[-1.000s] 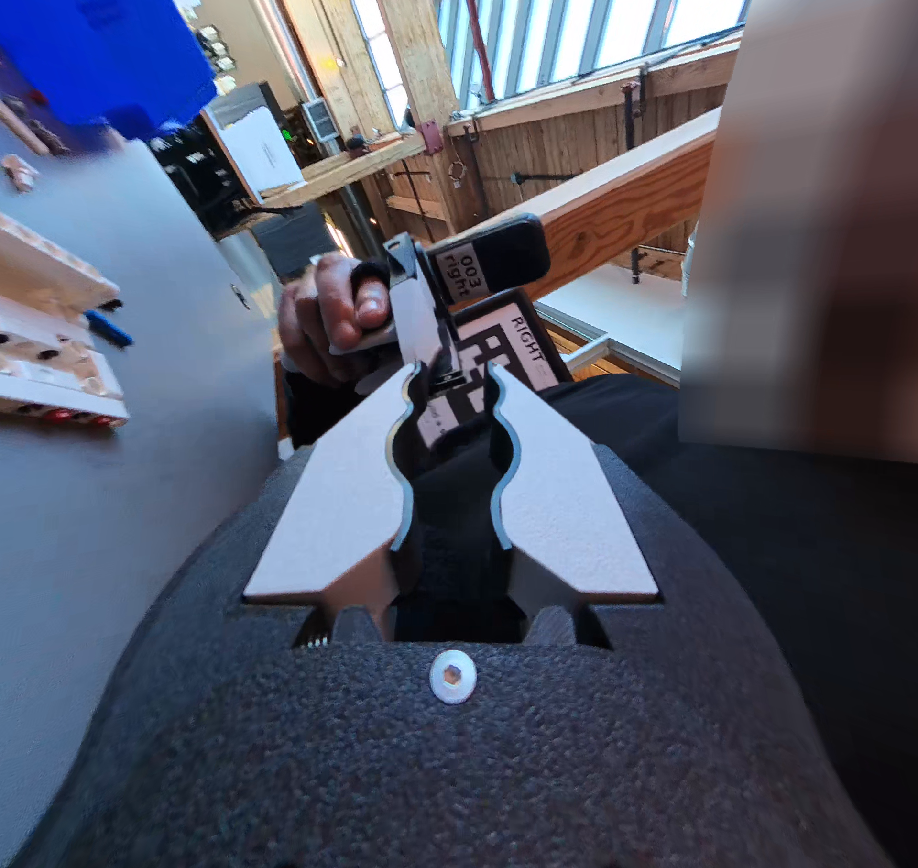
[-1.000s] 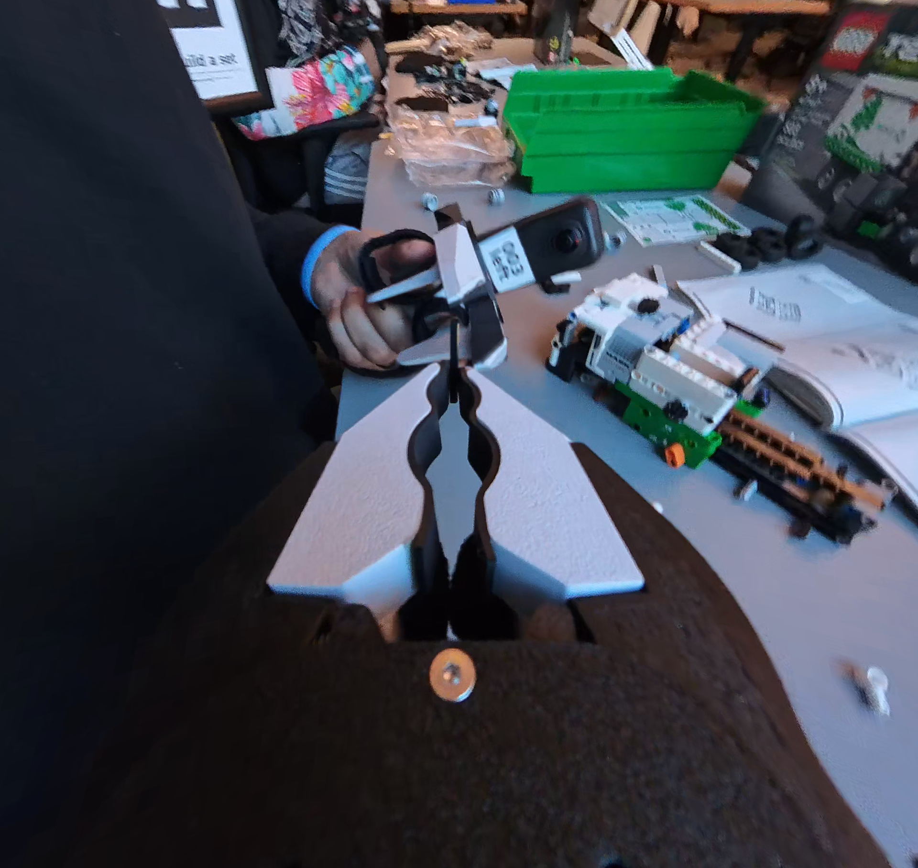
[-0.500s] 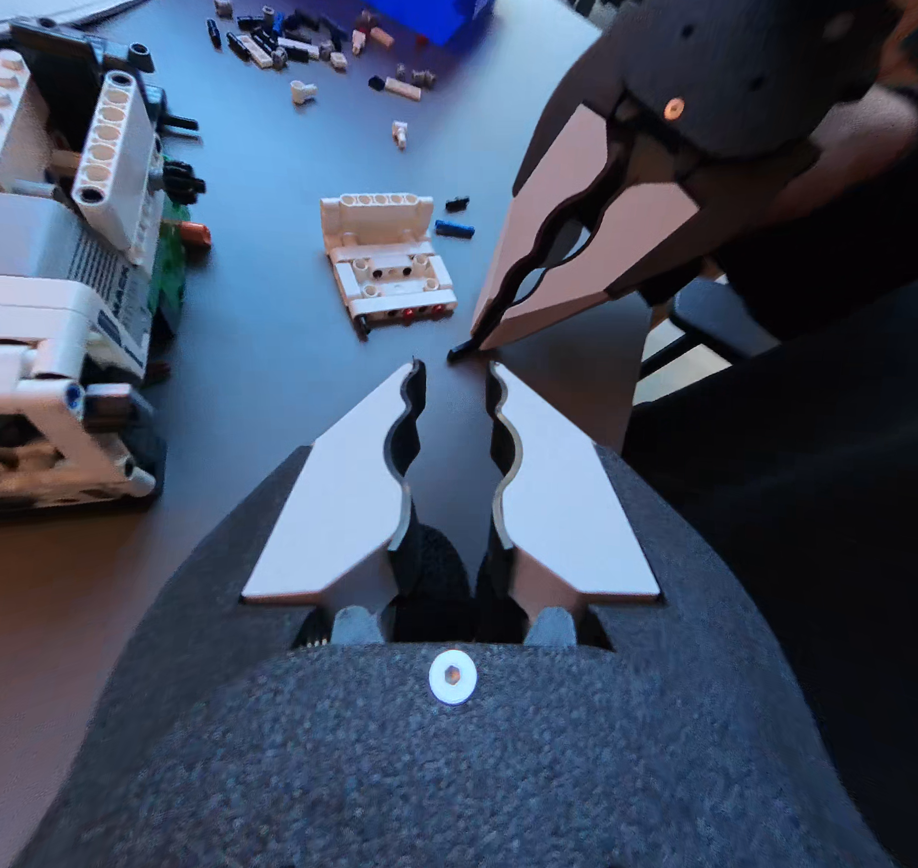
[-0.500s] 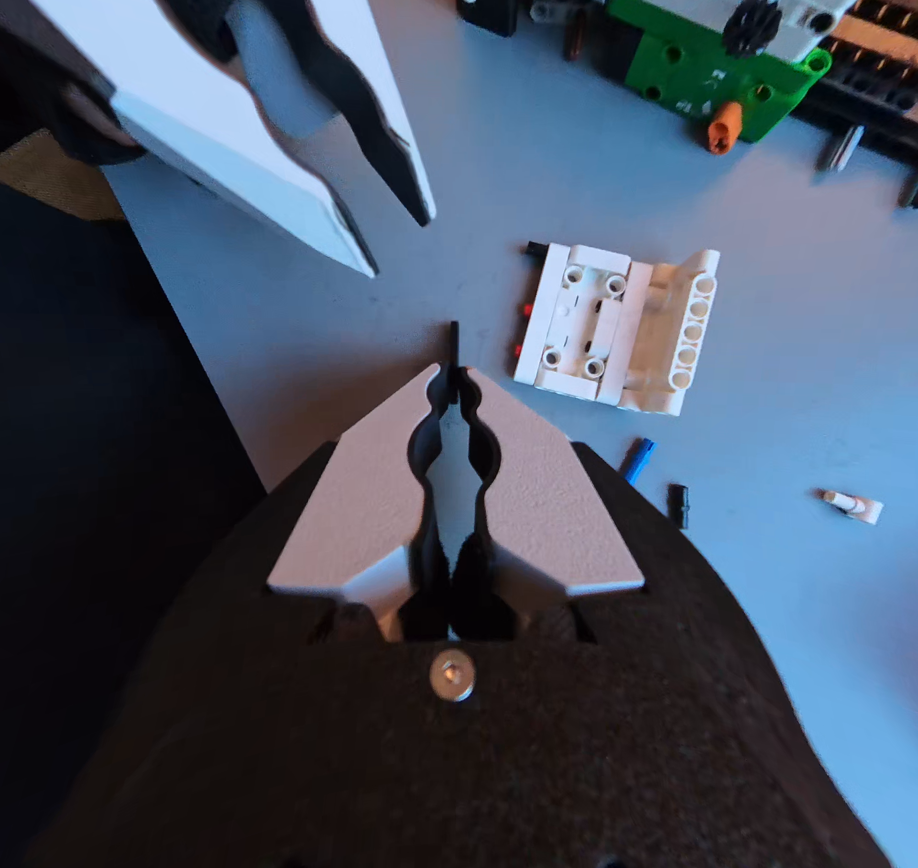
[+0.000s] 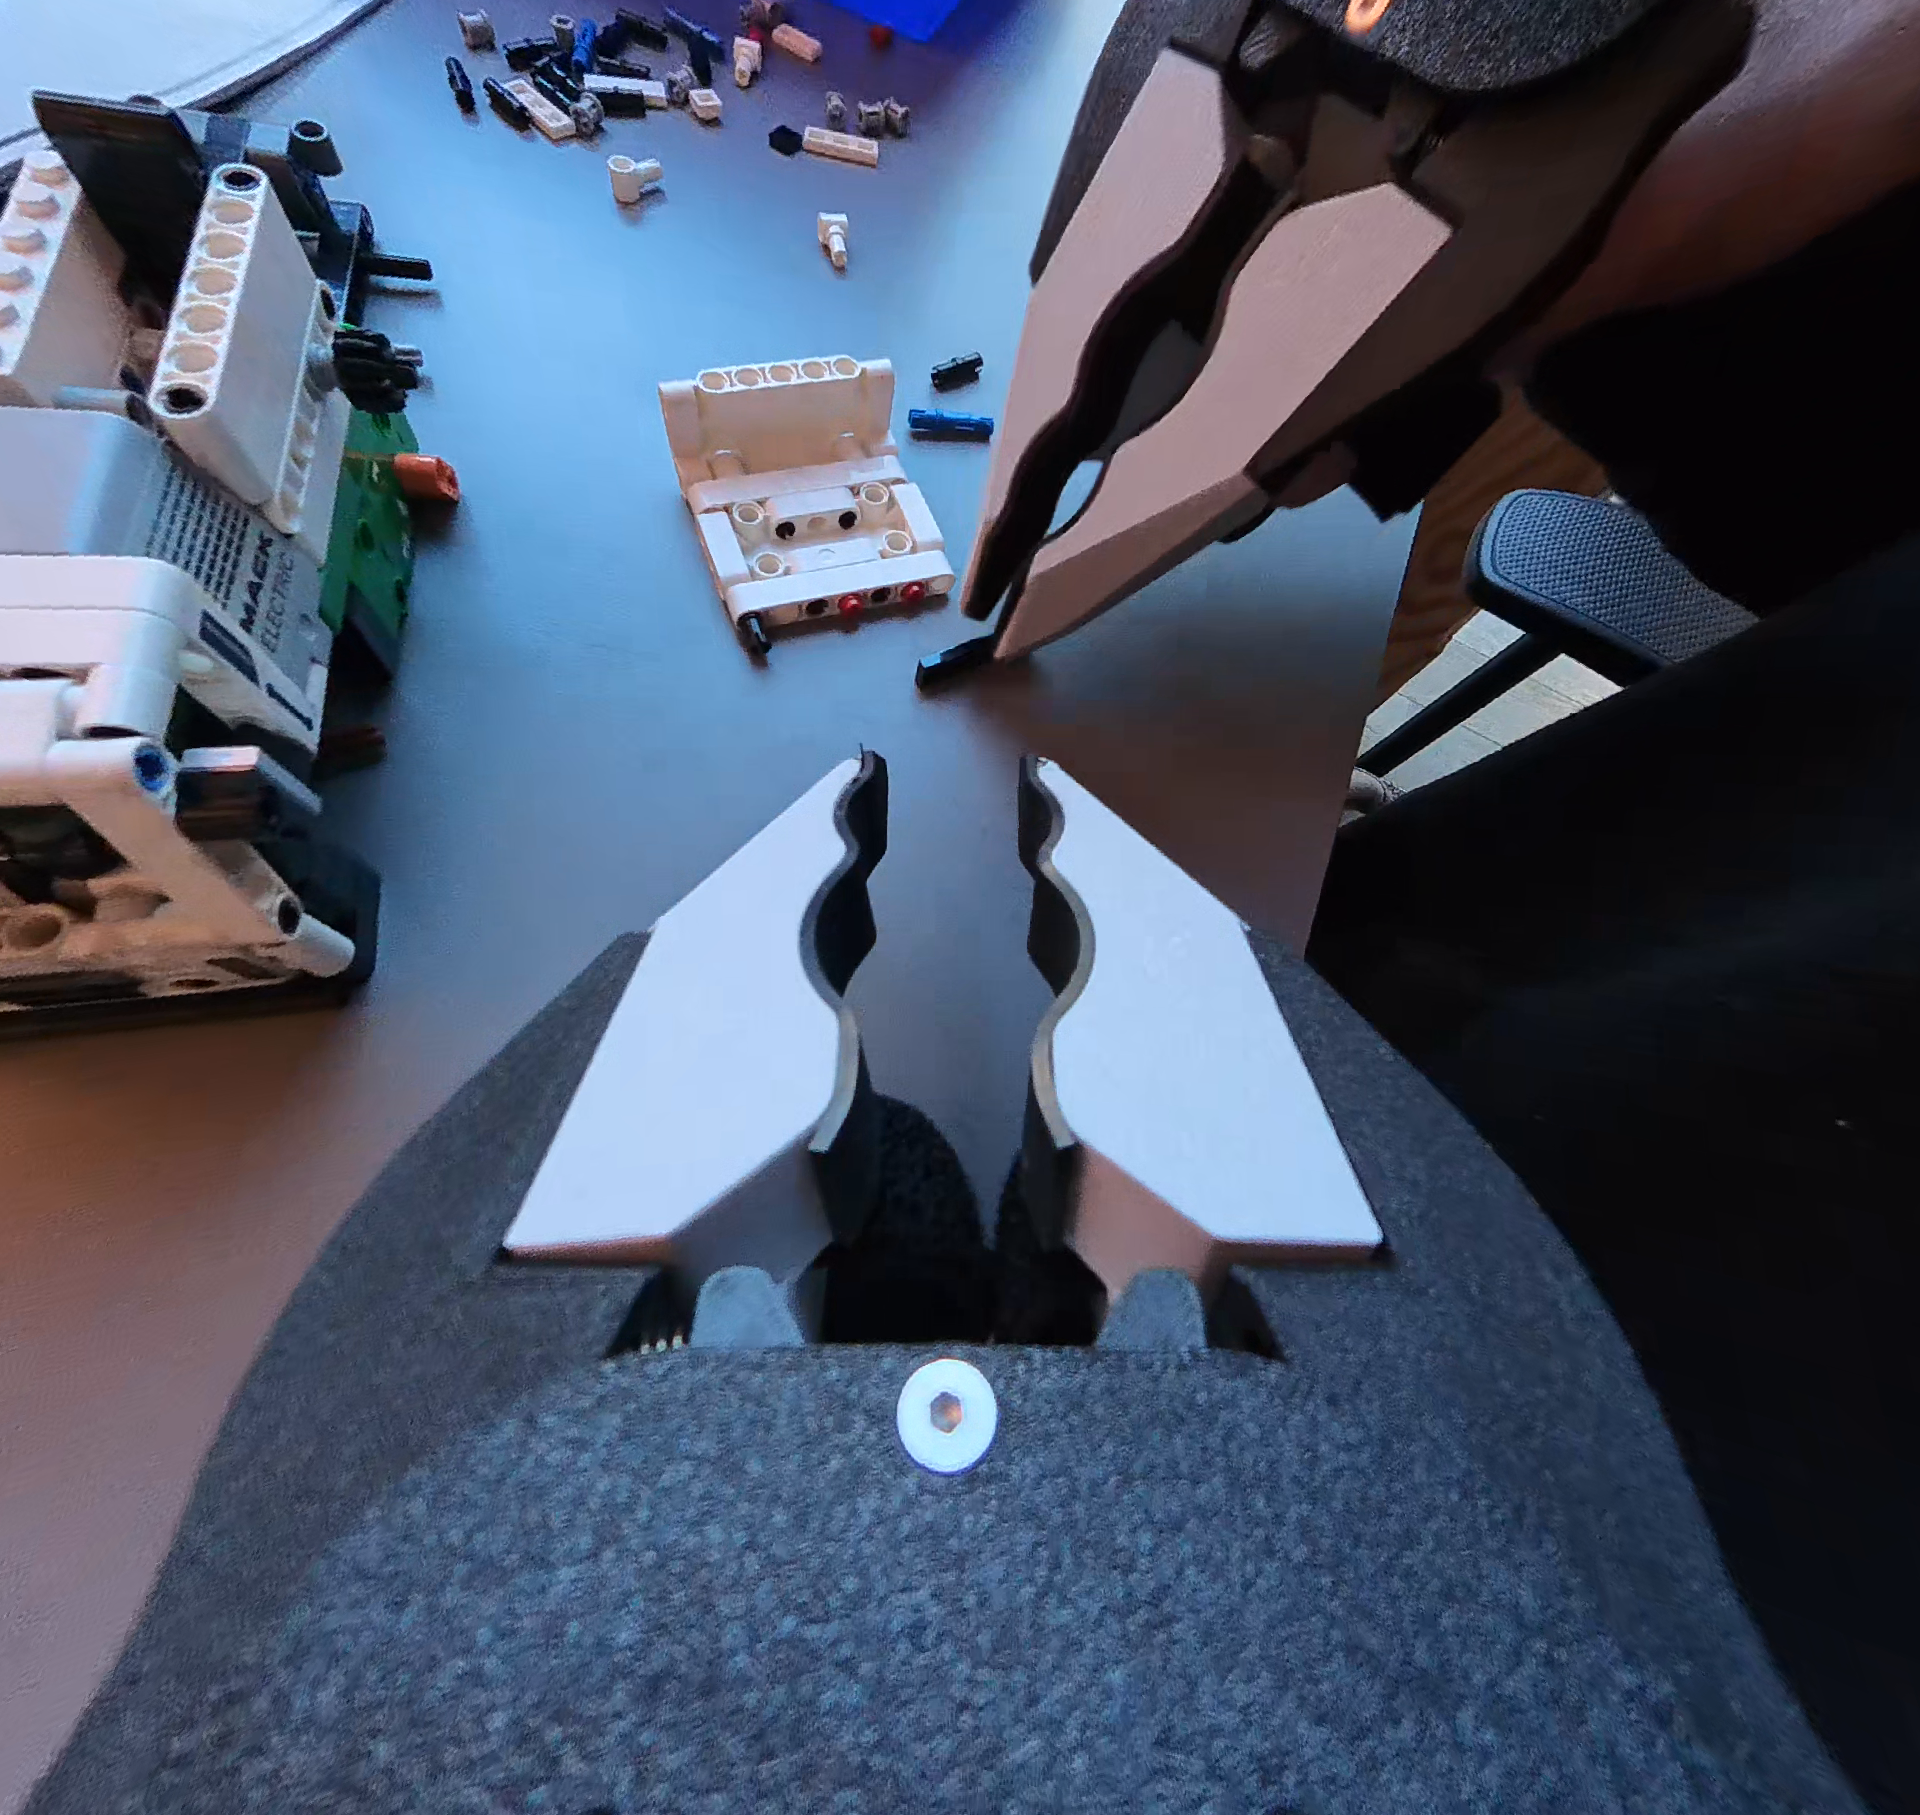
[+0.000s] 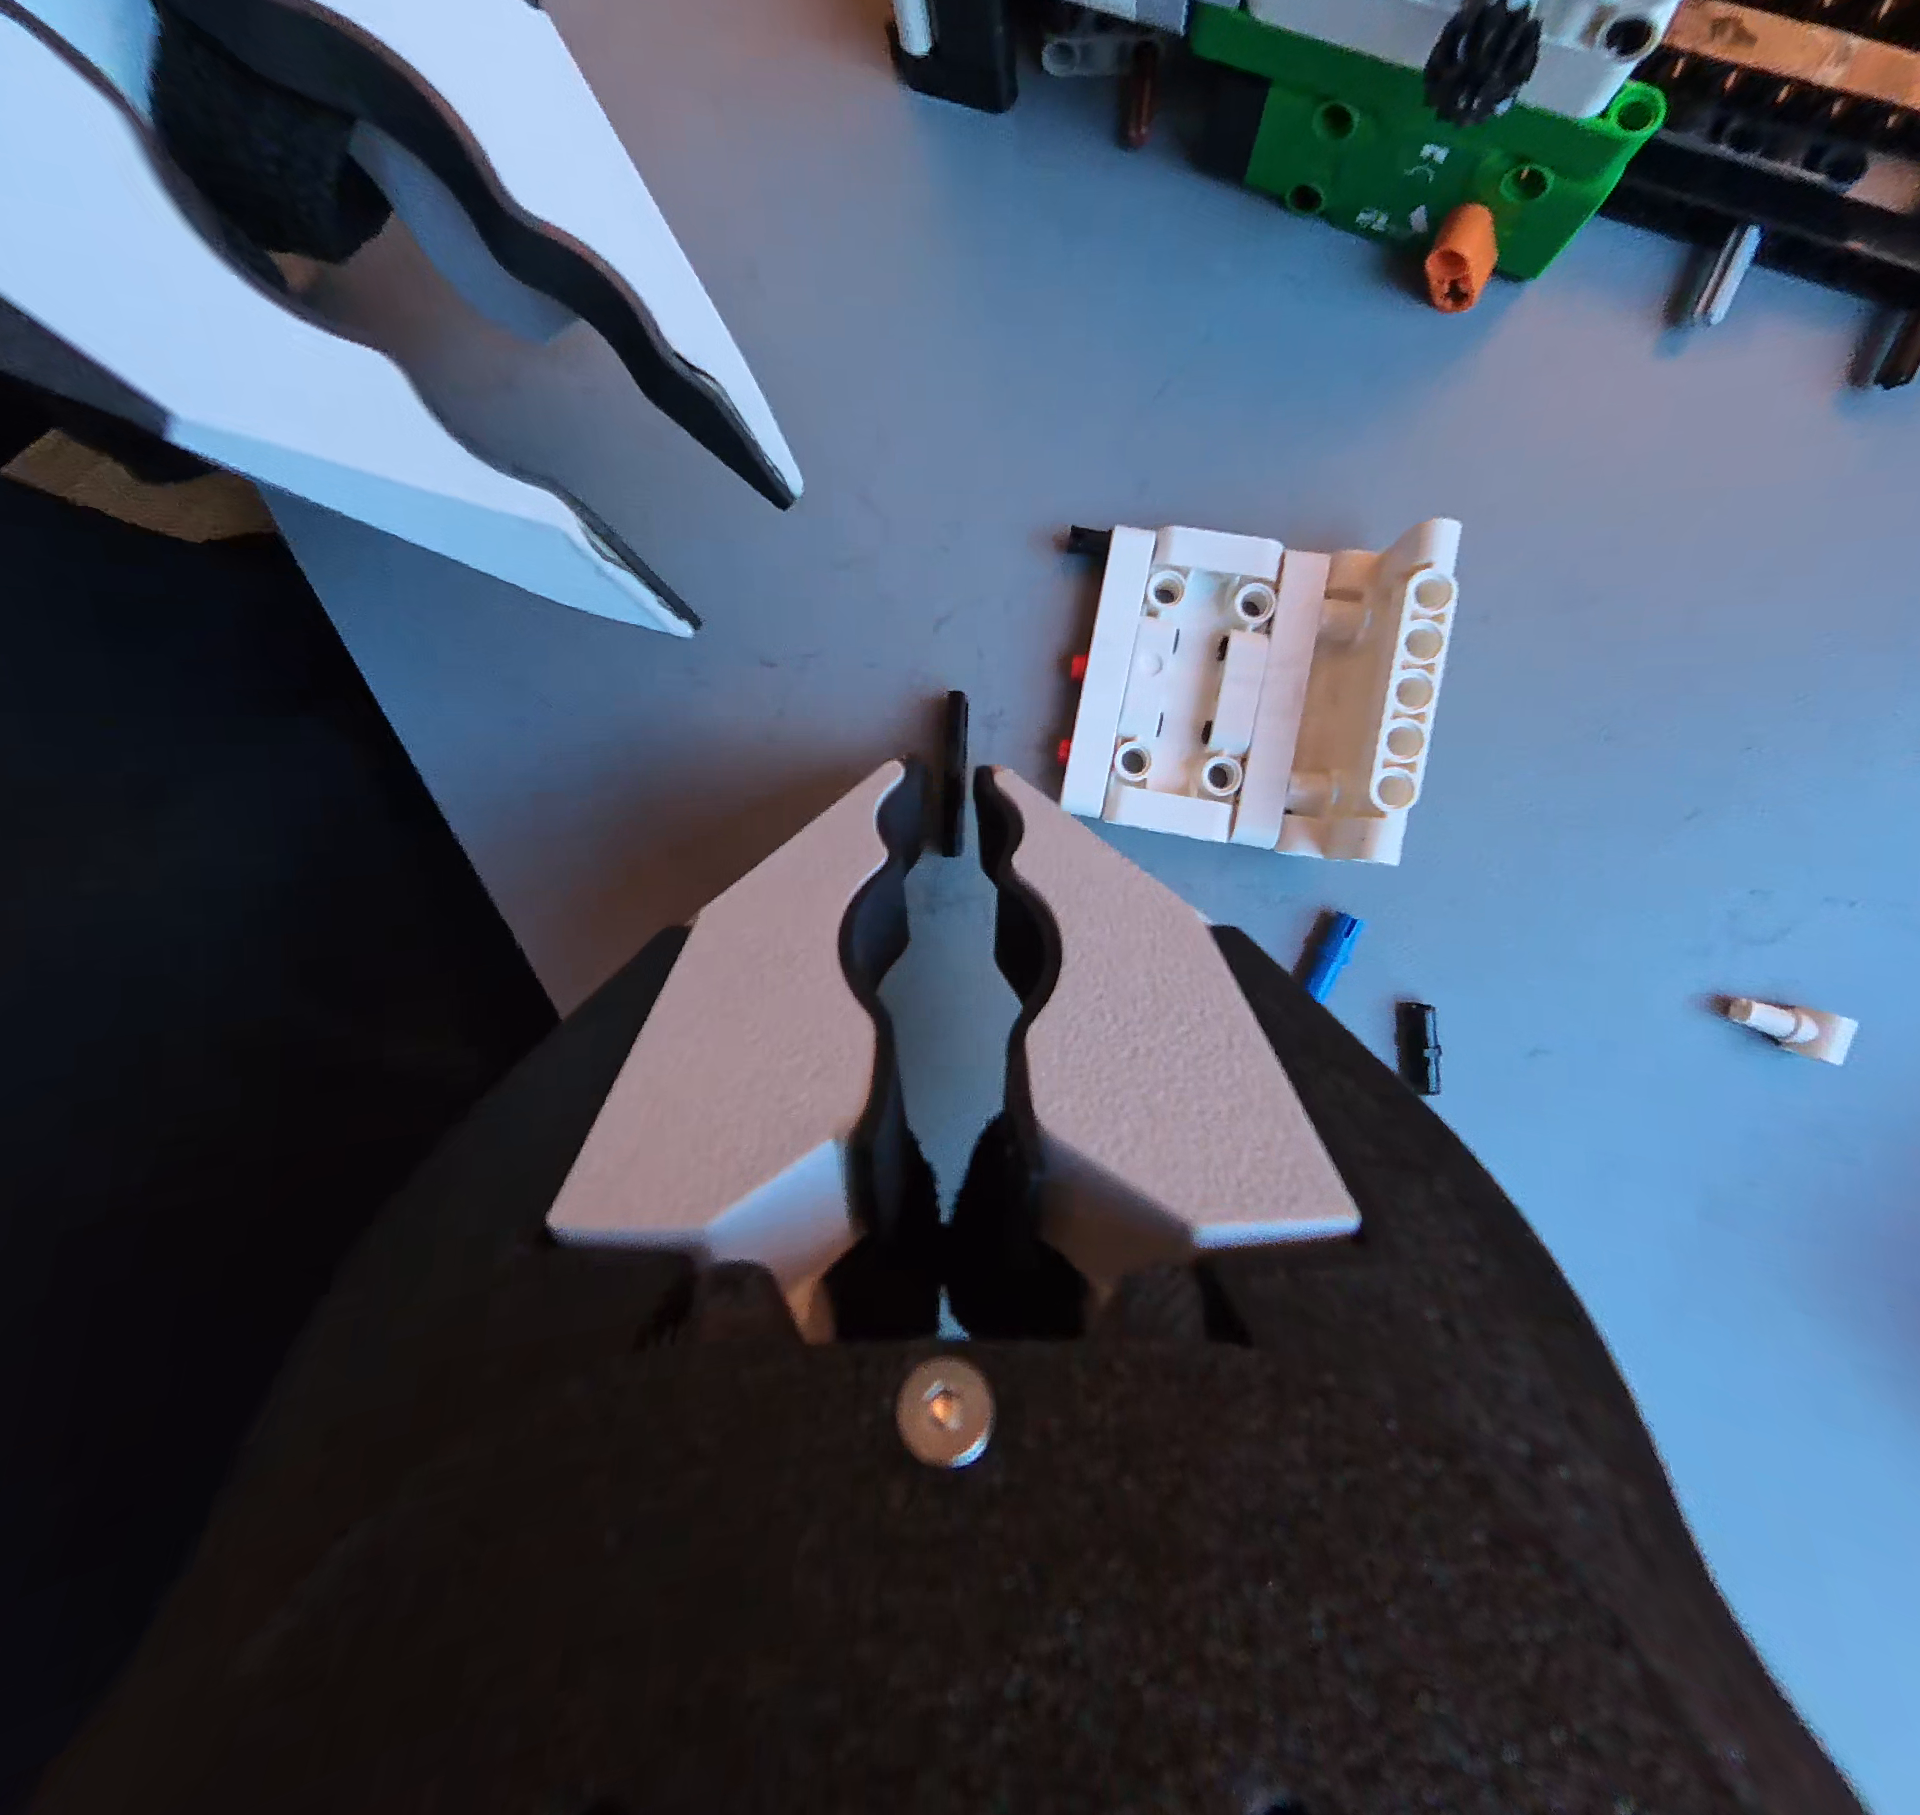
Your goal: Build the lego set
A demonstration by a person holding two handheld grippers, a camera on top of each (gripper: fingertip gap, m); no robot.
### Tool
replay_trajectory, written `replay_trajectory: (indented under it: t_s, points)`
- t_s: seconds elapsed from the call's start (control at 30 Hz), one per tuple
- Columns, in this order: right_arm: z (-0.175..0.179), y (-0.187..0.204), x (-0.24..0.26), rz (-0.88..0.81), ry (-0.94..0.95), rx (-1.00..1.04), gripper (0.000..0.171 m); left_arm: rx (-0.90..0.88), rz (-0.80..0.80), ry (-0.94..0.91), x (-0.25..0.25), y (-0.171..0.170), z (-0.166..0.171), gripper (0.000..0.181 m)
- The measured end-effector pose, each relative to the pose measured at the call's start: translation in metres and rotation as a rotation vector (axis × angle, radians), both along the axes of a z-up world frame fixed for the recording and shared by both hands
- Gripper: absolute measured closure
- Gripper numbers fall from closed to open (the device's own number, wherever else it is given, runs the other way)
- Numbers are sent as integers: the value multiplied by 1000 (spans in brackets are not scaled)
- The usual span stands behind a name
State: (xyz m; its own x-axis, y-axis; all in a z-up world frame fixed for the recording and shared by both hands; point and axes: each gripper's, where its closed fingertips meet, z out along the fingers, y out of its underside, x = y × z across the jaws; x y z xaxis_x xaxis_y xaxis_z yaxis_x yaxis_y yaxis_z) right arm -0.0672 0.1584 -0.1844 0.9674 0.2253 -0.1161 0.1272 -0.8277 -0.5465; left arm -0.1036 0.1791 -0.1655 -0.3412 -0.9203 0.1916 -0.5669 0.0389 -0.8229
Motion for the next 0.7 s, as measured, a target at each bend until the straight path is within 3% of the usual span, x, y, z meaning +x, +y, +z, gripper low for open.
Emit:
replay_trajectory:
  t_s: [0.17, 0.27, 0.33, 0.5, 0.57, 0.7]
  points:
    - [29, 4, 32, -97, -24, 130, 157, 2, 4, 0, -1, 1, 0, 157]
    - [28, 10, 68, -199, -98, 124, 134, 1, 10, -4, -1, 1, 0, 157]
    - [22, 15, 79, -199, -150, 110, 129, -2, 14, -3, -1, 1, 1, 157]
    - [0, 26, 81, -152, -125, 45, 146, 9, 57, -1, 0, 4, 1, 156]
    - [-2, 28, 79, -131, -110, 51, 165, 14, 98, 5, 3, 9, -1, 155]
    - [27, 38, 81, -191, -69, 238, 165, -142, 172, -34, 20, 10, 13, 150]
